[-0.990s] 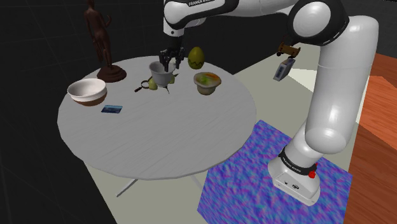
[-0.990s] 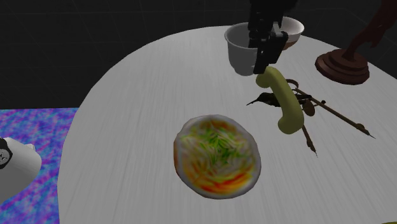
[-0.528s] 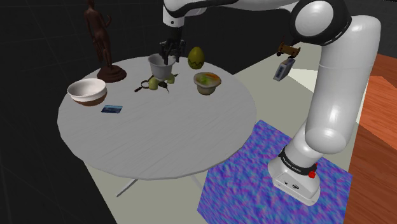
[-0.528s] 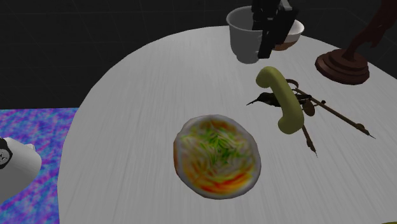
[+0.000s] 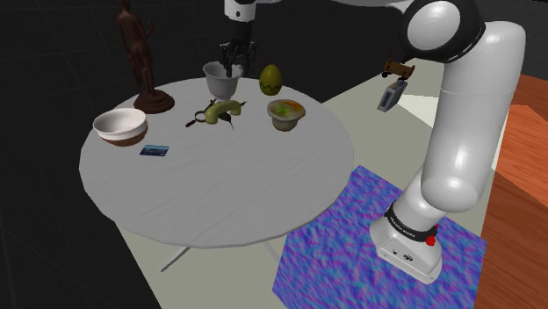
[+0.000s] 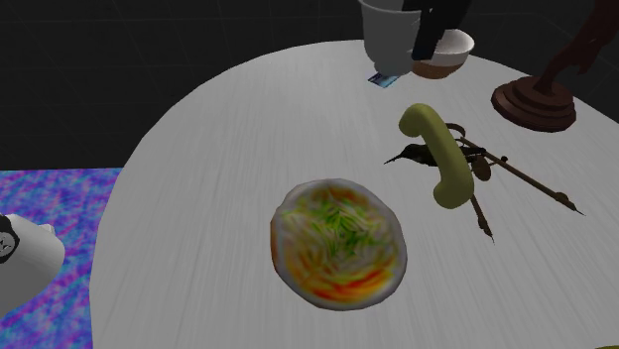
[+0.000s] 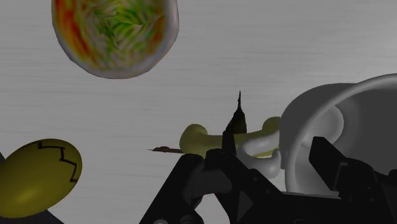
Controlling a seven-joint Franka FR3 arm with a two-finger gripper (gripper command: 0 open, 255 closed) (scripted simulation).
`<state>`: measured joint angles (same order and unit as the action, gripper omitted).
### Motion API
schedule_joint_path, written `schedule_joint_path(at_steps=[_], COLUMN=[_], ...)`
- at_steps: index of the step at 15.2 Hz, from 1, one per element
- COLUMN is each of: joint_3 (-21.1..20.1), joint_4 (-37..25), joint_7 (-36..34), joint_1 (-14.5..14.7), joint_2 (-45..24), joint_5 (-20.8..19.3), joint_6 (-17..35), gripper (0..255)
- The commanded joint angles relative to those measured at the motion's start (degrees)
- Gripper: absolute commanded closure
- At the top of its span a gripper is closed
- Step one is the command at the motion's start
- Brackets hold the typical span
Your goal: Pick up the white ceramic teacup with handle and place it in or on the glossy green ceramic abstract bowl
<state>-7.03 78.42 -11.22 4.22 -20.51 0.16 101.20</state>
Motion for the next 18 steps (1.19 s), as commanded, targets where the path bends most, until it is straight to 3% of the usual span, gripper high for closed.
schedule_joint_path(at_steps=[1,9,18], joint_3=[0.3,3.3,8.7], joint_4=[1.4,13.7,21.1], joint_7=[1.0,10.4,22.4], joint_1=[-0.8,-7.0,-13.5], joint_2=[1.5,11.8,19.4], joint_5=[0.3,2.3,3.3], joint_6=[-0.1,1.6,0.7], gripper=[255,255,255])
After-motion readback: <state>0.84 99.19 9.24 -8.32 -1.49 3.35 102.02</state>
